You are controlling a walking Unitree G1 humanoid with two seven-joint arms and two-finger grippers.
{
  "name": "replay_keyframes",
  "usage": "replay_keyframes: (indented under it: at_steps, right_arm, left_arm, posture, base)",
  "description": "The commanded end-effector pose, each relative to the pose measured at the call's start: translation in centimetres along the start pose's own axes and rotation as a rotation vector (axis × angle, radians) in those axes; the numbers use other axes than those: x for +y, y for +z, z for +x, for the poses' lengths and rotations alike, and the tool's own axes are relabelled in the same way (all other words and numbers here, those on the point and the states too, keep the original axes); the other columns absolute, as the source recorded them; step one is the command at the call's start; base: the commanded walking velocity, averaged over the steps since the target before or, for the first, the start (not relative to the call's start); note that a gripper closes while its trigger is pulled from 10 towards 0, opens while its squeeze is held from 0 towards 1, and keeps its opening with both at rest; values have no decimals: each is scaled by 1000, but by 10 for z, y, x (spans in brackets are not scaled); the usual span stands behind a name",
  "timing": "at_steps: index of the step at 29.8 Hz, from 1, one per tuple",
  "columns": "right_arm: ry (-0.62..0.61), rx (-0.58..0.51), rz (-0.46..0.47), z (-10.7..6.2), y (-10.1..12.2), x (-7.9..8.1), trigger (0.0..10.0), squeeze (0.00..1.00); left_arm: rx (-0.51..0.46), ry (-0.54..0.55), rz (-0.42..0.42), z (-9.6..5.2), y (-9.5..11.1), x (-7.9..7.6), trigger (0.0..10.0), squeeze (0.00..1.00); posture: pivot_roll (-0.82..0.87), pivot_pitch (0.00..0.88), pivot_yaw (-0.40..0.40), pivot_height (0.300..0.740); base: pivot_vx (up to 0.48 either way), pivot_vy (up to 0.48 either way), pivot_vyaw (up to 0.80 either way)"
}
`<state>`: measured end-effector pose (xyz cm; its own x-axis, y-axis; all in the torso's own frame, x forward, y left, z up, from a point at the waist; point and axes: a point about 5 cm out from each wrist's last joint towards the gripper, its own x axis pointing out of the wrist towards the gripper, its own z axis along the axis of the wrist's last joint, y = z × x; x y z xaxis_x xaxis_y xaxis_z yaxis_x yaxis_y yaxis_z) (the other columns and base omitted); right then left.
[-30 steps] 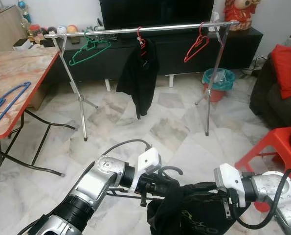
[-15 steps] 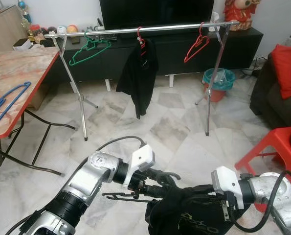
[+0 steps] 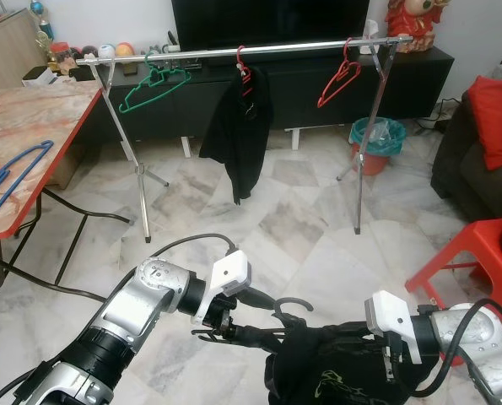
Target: Hang hanger
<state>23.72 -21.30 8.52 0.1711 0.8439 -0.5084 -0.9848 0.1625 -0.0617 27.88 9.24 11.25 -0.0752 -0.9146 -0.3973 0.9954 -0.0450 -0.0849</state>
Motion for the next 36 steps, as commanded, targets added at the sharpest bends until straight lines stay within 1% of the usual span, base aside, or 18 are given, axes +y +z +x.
replay_keyframes:
  at_steps: [1, 3, 4, 5, 8, 9, 10, 11, 12, 14, 15, 19, 22, 26, 30, 33, 34, 36]
  right_arm:
    - [-8, -10, -21, 1, 3, -2, 10000, 0]
    - [-18, -3, -16, 1, 1, -2, 10000, 0]
    - [-25, 3, -13, 1, 0, -2, 10000, 0]
    - [-36, 9, -12, 0, -2, -2, 10000, 0]
    - [-47, 8, -3, 0, -3, -2, 10000, 0]
    - [-47, 5, 2, 0, -5, 0, 10000, 0]
    - [-46, 5, 2, 1, -5, 1, 10000, 0]
    - [-49, 8, 12, 1, -8, 3, 10000, 0]
    - [-48, 15, 22, 1, -11, 6, 10000, 0]
    - [-46, 22, 25, 1, -13, 7, 10000, 0]
    - [-50, 39, 33, 1, -17, 9, 10000, 0]
    - [-69, 44, 45, 1, -20, 10, 10000, 0]
    - [-107, 50, 49, 1, -23, 9, 10000, 0]
    - [-168, 85, 57, 1, -29, 6, 10000, 0]
    - [-286, 124, 85, 1, -38, -2, 10000, 0]
    - [-302, 143, 91, 1, -42, 0, 10000, 0]
    - [-321, 140, 96, 1, -43, 1, 10000, 0]
    - [-336, 135, 97, 1, -43, 0, 10000, 0]
  left_arm:
    - [44, 41, 14, -7, -3, 5, 10000, 1000]
    - [49, 114, 12, -10, -6, 12, 10000, 1000]
    - [51, 154, 11, -12, -8, 15, 10000, 20]
    - [54, 216, 6, -16, -10, 20, 10000, 0]
    - [51, 252, -10, -19, -13, 23, 10000, 0]
    - [45, 305, -30, -26, -18, 26, 10000, 0]
    - [44, 320, -34, -28, -19, 26, 10000, 0]
    - [53, 347, -51, -35, -25, 27, 10000, 0]
    - [54, 354, -59, -39, -28, 26, 10000, 0]
    - [57, 356, -60, -41, -29, 26, 10000, 0]
    - [61, 369, -63, -46, -31, 27, 10000, 0]
    - [67, 381, -66, -52, -32, 29, 10000, 0]
    - [85, 398, -63, -55, -35, 31, 10000, 0]
    - [100, 459, -66, -58, -37, 37, 10000, 0]
    - [123, 589, -69, -62, -43, 46, 10000, 0]
    - [129, 680, -81, -65, -47, 51, 10000, 0]
    - [131, 750, -87, -68, -49, 55, 10000, 0]
    - [130, 799, -99, -70, -50, 58, 10000, 0]
  posture:
    - [-37, 4, 72, 740]
    - [-36, 3, 69, 740]
    - [-36, 3, 69, 740]
    - [-36, 4, 69, 740]
    - [-35, 4, 70, 740]
    - [-35, 3, 70, 740]
    - [-35, 3, 70, 740]
    - [-35, 3, 70, 740]
    - [-33, 2, 70, 740]
    - [-33, 2, 70, 740]
    - [-32, 0, 71, 740]
    - [-32, 0, 73, 740]
    - [-36, 0, 77, 740]
    - [-37, 0, 77, 740]
    - [-38, 0, 78, 740]
    - [-39, 0, 78, 740]
    - [-37, 0, 78, 740]
    - [-38, 0, 78, 740]
  base:
    - [0, 0, 0]
    - [0, 0, 0]
    - [0, 0, 0]
    - [0, 0, 0]
    - [0, 0, 0]
    - [0, 0, 0]
    - [0, 0, 0]
    - [0, 0, 0]
    - [0, 0, 0]
    - [0, 0, 0]
    - [0, 0, 0]
    - [0, 0, 0]
    - [0, 0, 0]
    - [0, 0, 0]
    - [0, 0, 0]
    - [0, 0, 0]
    - [0, 0, 0]
    - [0, 0, 0]
